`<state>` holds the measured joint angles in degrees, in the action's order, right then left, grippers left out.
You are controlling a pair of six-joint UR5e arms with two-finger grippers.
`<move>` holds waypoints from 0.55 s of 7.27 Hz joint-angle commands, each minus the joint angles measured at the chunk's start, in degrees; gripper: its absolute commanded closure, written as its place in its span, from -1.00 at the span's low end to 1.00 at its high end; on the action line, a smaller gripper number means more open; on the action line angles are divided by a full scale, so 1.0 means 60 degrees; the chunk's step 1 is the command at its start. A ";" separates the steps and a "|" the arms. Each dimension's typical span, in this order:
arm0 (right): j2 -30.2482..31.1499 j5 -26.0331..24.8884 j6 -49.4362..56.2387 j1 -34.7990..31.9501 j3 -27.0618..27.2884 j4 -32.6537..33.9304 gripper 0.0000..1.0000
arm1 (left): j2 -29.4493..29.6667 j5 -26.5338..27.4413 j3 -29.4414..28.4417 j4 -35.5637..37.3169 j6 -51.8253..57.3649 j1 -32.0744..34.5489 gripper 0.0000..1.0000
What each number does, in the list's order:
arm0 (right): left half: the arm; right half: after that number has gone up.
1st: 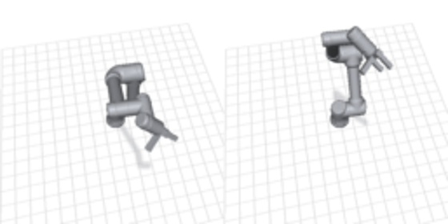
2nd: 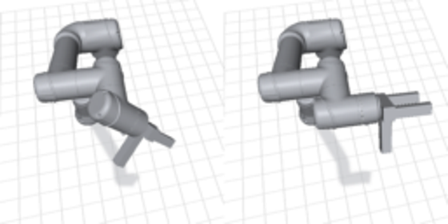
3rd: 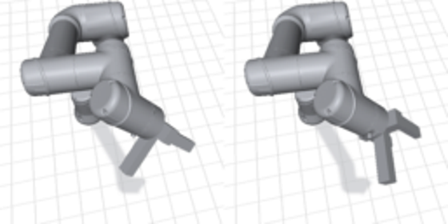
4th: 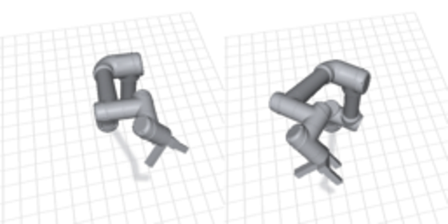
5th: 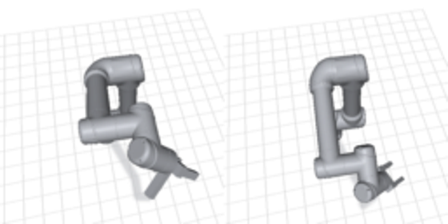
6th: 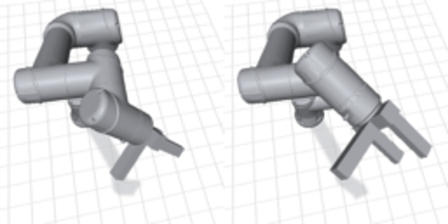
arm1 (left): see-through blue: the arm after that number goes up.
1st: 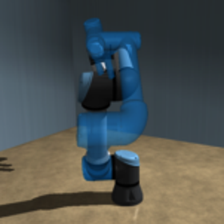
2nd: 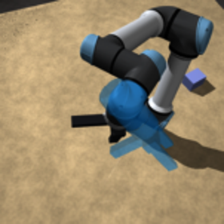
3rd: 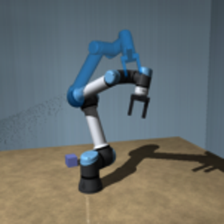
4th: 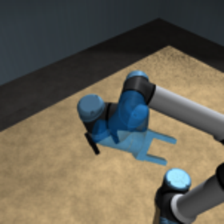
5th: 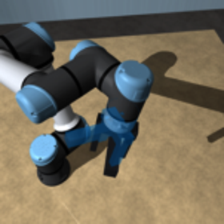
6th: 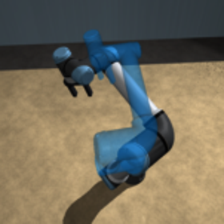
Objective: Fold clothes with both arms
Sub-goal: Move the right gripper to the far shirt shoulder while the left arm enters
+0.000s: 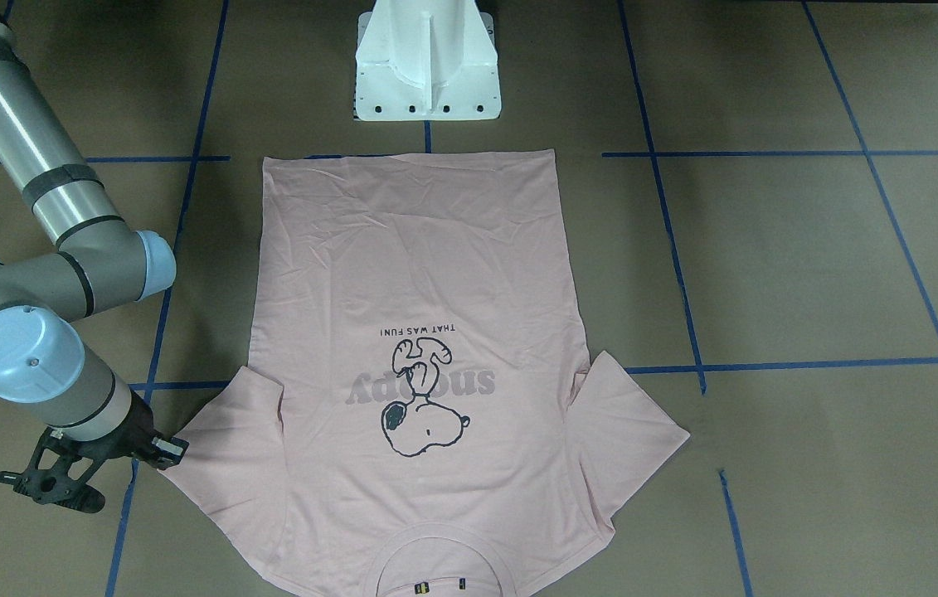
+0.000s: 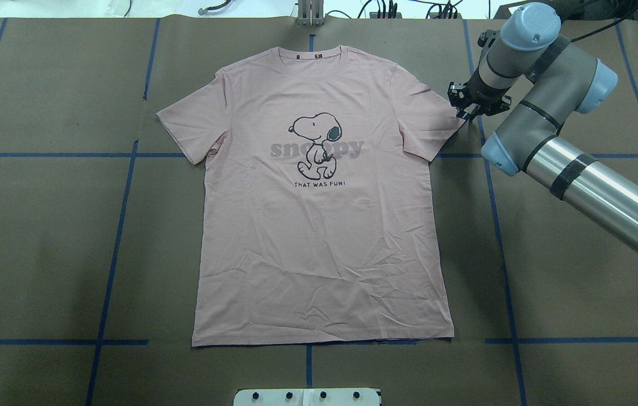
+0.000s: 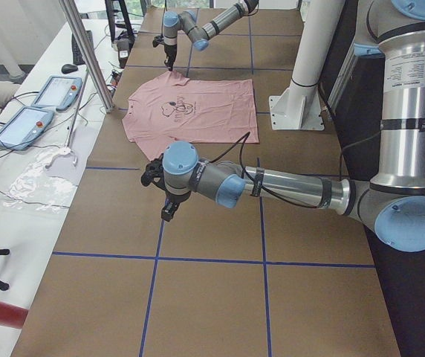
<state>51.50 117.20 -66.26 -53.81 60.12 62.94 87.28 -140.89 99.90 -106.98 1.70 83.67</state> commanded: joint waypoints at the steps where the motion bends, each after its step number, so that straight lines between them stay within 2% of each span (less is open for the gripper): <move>1: -0.0450 0.0022 -0.0234 0.0004 0.0174 0.0041 1.00 | 0.0000 0.0000 -0.0024 -0.0011 -0.0005 0.0000 -1.00; 4: -0.1285 -0.0268 -0.1508 0.0793 0.0104 0.0041 1.00 | 0.0000 0.0000 -0.0009 -0.0011 -0.0049 -0.0014 -1.00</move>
<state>46.34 116.82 -72.56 -51.08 61.45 63.18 87.27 -140.89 99.92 -107.05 1.52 83.66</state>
